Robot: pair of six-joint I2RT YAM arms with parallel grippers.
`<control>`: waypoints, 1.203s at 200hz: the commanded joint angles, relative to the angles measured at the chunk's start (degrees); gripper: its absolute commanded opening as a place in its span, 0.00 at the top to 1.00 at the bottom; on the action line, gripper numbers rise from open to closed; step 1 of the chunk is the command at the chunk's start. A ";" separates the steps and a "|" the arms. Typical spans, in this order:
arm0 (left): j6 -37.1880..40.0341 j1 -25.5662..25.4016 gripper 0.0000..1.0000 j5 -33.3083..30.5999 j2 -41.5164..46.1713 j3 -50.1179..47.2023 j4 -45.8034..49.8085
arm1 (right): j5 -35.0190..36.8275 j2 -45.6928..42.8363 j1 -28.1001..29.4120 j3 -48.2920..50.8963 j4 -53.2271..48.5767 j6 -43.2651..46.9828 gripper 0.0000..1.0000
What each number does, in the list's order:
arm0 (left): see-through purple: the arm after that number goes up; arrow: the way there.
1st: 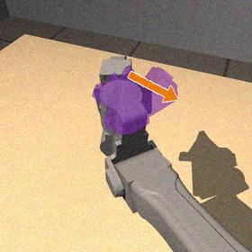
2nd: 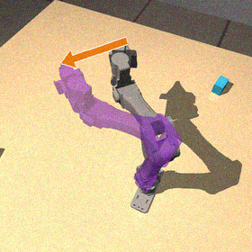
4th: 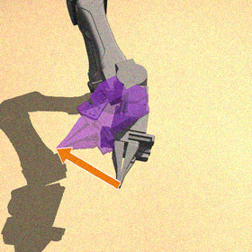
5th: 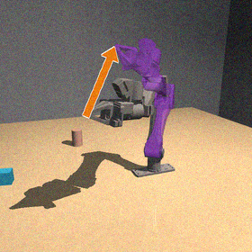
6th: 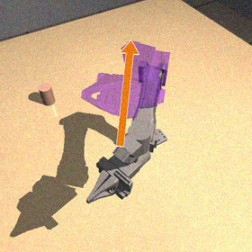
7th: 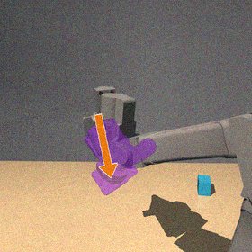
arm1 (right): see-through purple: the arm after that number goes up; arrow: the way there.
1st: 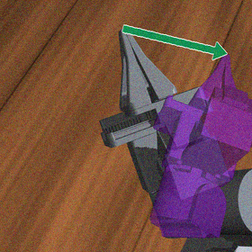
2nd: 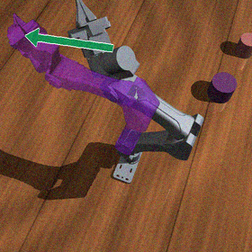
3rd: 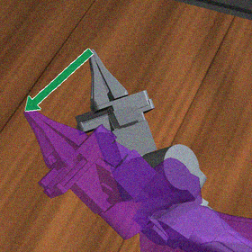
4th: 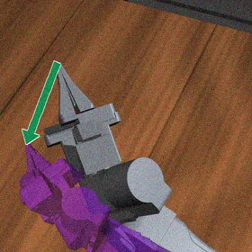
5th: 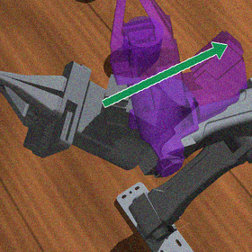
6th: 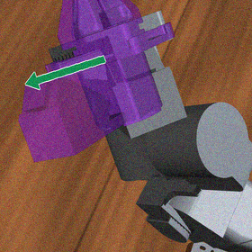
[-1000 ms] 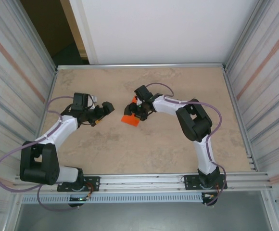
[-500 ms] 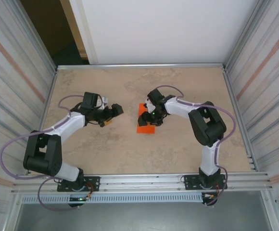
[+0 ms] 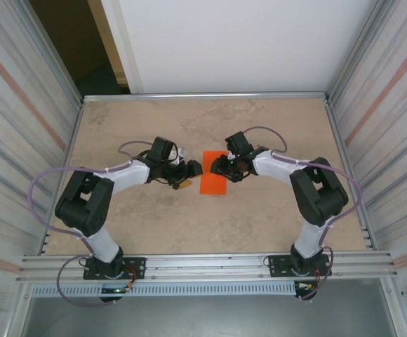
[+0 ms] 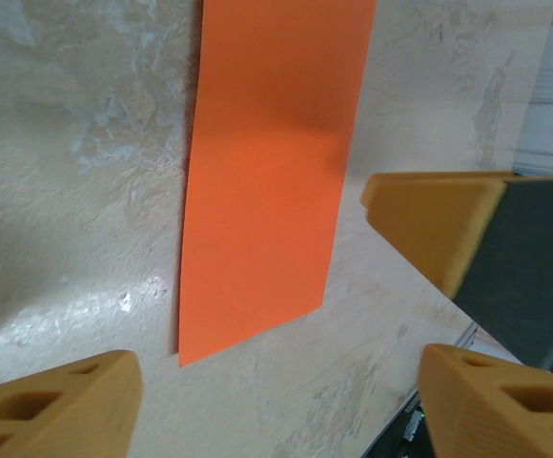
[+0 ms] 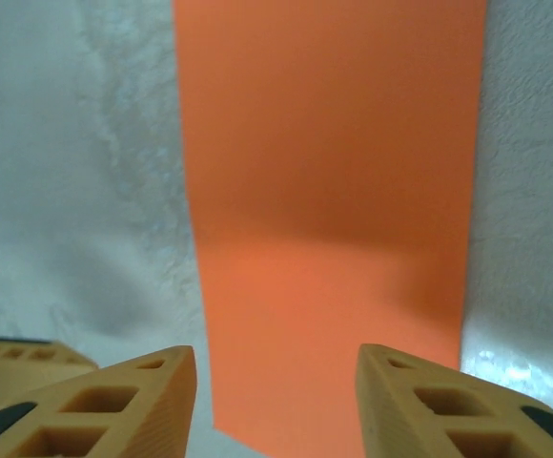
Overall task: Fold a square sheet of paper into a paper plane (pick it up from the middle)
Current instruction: Move the paper to the center of the table, then third fold the triangle at the center of the table.
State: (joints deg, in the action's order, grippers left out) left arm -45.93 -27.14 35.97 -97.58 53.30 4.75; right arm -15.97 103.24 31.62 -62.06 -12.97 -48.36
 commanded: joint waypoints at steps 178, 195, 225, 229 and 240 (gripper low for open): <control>0.14 -3.27 0.52 -0.66 -8.80 1.63 -3.60 | -7.91 8.99 -4.62 0.39 -1.62 0.99 0.59; 0.16 -3.27 0.52 -0.55 -9.41 2.30 -3.72 | -8.07 8.97 -4.63 0.45 -1.56 0.75 0.58; 0.20 -3.53 0.55 1.50 -10.62 3.04 -5.23 | -8.20 8.76 -4.54 0.57 -1.71 0.66 0.58; 0.12 -3.46 0.56 1.98 -10.85 3.10 -5.50 | -8.13 8.77 -4.69 0.56 -1.71 0.74 0.59; -0.03 -3.54 0.58 3.13 -11.26 3.19 -6.41 | -8.11 8.76 -4.73 0.56 -1.70 0.80 0.59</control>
State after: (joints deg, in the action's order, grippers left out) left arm -46.59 -30.09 36.18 -106.94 55.31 0.10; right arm -25.56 108.95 26.96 -62.37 -10.31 -48.84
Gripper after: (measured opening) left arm 0.439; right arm 0.414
